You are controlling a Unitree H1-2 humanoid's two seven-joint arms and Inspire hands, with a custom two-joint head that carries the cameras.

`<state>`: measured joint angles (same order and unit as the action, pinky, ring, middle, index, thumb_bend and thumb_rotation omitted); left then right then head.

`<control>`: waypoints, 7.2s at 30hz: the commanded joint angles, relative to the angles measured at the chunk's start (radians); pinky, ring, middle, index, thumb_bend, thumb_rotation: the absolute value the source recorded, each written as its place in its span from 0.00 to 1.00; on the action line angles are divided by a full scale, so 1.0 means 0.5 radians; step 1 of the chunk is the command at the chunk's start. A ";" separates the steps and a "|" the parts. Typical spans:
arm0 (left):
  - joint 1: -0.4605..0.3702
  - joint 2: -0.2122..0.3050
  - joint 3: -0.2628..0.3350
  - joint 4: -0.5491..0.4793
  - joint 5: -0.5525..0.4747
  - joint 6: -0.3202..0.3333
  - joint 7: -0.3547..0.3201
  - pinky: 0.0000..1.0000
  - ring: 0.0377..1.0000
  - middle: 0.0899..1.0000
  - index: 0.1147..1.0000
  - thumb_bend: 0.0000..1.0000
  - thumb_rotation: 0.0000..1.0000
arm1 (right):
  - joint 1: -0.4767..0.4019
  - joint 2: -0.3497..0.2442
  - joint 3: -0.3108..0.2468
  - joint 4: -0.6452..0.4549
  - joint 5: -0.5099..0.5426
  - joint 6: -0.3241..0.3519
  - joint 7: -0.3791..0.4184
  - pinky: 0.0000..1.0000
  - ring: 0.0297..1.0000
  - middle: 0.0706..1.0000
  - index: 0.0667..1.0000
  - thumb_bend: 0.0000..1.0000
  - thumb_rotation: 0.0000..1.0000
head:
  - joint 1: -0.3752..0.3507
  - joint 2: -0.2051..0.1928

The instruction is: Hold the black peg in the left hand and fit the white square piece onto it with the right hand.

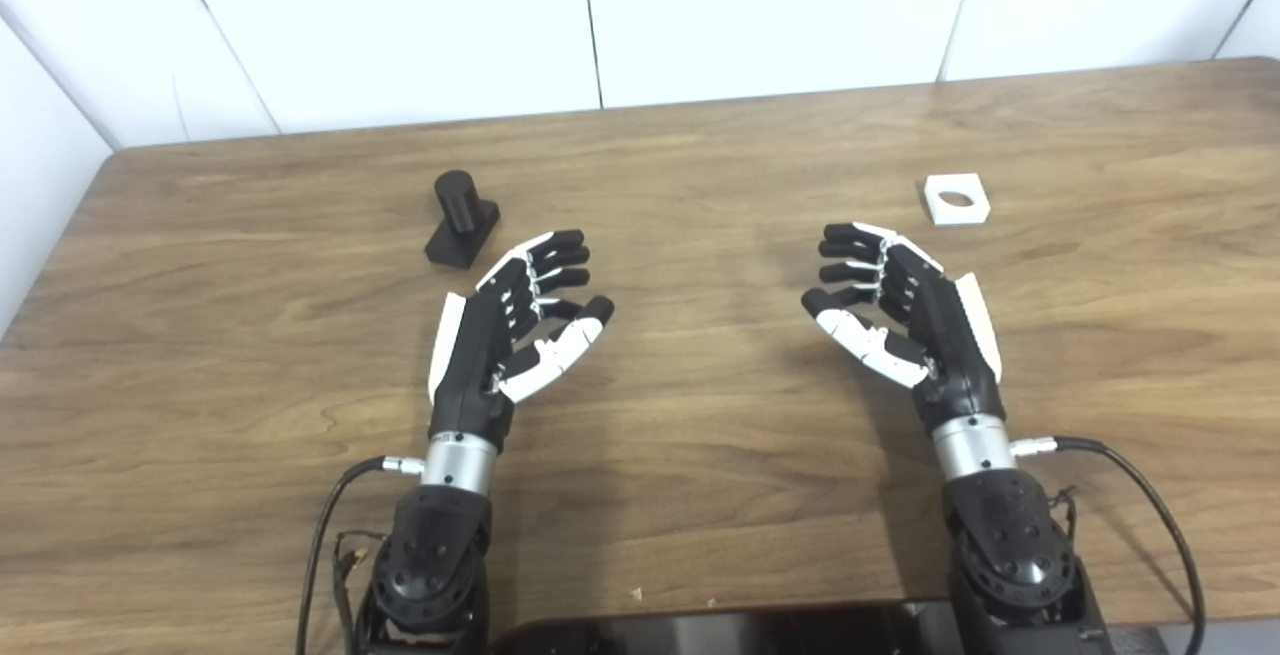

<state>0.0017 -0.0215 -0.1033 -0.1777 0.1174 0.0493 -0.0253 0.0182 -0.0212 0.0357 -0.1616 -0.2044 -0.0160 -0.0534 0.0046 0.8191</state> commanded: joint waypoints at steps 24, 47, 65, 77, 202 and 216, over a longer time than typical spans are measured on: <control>-0.056 -0.057 -0.076 0.011 0.101 -0.058 0.045 0.63 0.72 0.74 0.73 0.56 0.27 | -0.010 -0.064 -0.071 -0.041 0.107 -0.092 0.019 0.58 0.67 0.70 0.70 0.63 0.34 | 0.333 -0.037; -0.175 -0.014 0.067 0.103 0.510 -0.015 0.384 0.55 0.67 0.71 0.67 0.68 0.15 | -0.029 -0.093 -0.094 -0.024 0.094 -0.113 0.007 0.59 0.64 0.67 0.68 0.63 0.33 | 0.347 -0.051; -0.329 0.114 0.185 0.281 0.920 0.058 0.734 0.62 0.75 0.76 0.66 0.73 0.19 | -0.044 -0.117 -0.097 -0.042 0.083 -0.093 0.009 0.57 0.64 0.67 0.68 0.61 0.31 | 0.340 -0.057; -0.397 0.172 0.166 0.386 1.215 0.187 0.952 0.71 0.84 0.84 0.66 0.76 0.35 | -0.036 -0.127 -0.106 -0.034 0.087 -0.114 0.002 0.58 0.64 0.67 0.68 0.62 0.31 | 0.334 -0.063; -0.907 0.597 -0.240 1.248 0.955 0.176 0.495 0.94 0.91 0.82 0.42 0.52 0.08 | -0.009 -0.057 -0.092 -0.188 -0.033 -0.065 -0.080 0.57 0.64 0.67 0.65 0.58 0.38 | 0.185 -0.024; -0.930 0.725 -0.514 1.240 0.757 -0.315 -0.011 0.86 0.92 0.86 0.43 0.52 0.09 | -0.014 -0.067 -0.106 -0.213 -0.040 -0.046 -0.074 0.58 0.65 0.67 0.65 0.57 0.40 | 0.131 -0.016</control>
<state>-0.4756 0.3508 -0.3150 0.4416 0.5109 -0.0485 0.0566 0.0287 -0.0592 -0.0141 -0.2358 -0.2251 -0.0209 -0.0828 0.0706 0.8099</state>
